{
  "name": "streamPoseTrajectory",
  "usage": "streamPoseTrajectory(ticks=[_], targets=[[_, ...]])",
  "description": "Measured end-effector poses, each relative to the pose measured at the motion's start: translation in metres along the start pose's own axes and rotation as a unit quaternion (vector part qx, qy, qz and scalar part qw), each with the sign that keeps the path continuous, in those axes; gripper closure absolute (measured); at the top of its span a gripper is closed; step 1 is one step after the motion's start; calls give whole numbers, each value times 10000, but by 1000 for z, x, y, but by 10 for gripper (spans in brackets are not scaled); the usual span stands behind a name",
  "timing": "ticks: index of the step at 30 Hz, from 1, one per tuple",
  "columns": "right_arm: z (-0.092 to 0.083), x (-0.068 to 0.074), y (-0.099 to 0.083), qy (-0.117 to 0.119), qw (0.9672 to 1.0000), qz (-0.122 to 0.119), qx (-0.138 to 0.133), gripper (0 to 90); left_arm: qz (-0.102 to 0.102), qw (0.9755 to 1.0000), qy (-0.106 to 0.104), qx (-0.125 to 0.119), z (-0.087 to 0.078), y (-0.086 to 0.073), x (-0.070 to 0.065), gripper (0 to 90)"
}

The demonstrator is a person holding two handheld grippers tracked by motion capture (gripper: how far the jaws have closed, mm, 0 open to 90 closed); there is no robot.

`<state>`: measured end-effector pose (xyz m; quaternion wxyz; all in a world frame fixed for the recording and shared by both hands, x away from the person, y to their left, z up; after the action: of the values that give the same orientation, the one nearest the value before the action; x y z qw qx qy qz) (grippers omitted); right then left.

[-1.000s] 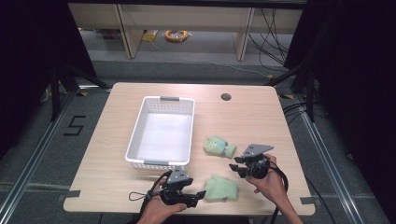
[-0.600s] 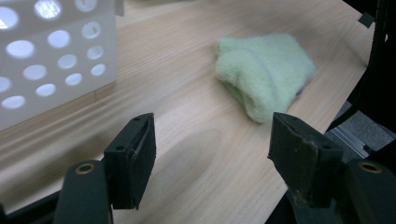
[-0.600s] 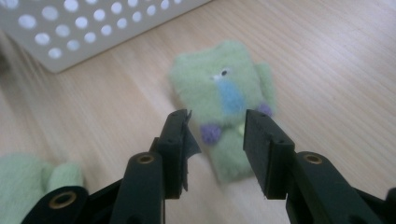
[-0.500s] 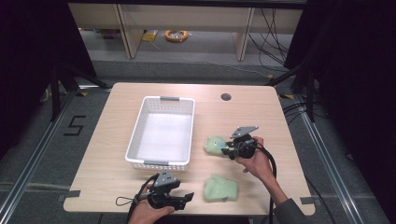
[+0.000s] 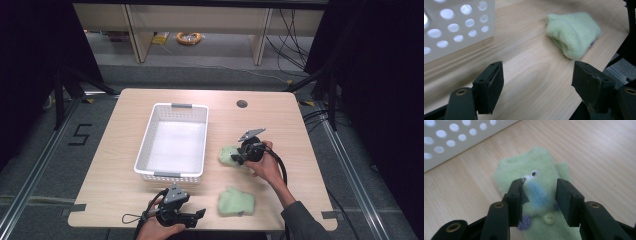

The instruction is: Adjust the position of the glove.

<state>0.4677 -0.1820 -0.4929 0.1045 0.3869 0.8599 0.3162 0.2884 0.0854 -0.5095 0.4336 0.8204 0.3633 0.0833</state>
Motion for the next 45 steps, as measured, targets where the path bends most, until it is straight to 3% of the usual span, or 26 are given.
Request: streamPoseTrajectory(ticks=[6,9,11,12,14,15,18,19,23,25,26,28,30,33,34,42,43,45], targets=[[5,0,-3,51,9998,94,157,613,-7,10000,-45,8,1,-1,0,249],[7,-3,-5,93,10000,-27,21,627,19,10000,-50,44,0,-1,1,250],[7,-1,-6,143,9998,113,78,638,7,10000,-54,43,1,-1,1,251],[9,-3,-7,151,9998,11,-90,644,6,10000,-59,50,0,-1,1,252],[9,-1,-8,162,9998,64,-9,663,-22,9999,-77,63,1,-1,1,253],[10,-4,-8,199,9996,-192,-58,688,-45,9999,-75,54,1,-1,1,254],[13,-3,-8,146,9996,-200,-152,744,-130,9999,-43,-50,2,-1,1,256],[10,-3,-8,193,9994,-295,-34,797,-95,9999,-65,0,1,-2,2,256],[11,-2,-8,164,9990,-372,-172,845,-147,9999,19,-30,2,-2,2,259],[8,-2,-8,183,9987,-457,-107,857,-168,9998,-58,-37,2,-2,3,259],[9,-2,-8,165,9986,-456,-203,860,-82,9999,-72,49,0,-2,4,260],[5,-3,-7,232,9985,-458,-177,862,-187,9998,-42,-57,1,-2,4,260],[3,-3,-6,233,9981,-457,-339,863,-192,9998,-41,-65,1,-2,4,260],[-5,-4,-5,279,9980,-482,-307,864,-93,9999,-45,21,-1,-2,6,261],[-7,-2,-6,221,9988,-311,-312,864,-103,9999,-33,4,-1,-2,6,260],[-29,2,-4,445,9959,-524,-588,864,-107,9999,-20,-5,-1,-2,6,261],[-40,6,-6,499,9959,-498,-562,864,-195,9997,-2,-125,0,-1,5,260],[-49,8,-8,603,9942,-606,-655,864,-166,9999,15,-26,-2,-1,6,260]])
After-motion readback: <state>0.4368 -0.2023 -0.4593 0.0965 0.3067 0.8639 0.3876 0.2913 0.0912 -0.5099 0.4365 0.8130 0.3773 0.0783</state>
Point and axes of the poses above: each handheld gripper's, and its own axes: z roughly forward along the jaws, y roughly out of its top, x roughly to its left, the point moved 1 cm from there along z, roughly forward along the jaws, and after that the axes turned 5 degrees about z, right-handed, at the moved point
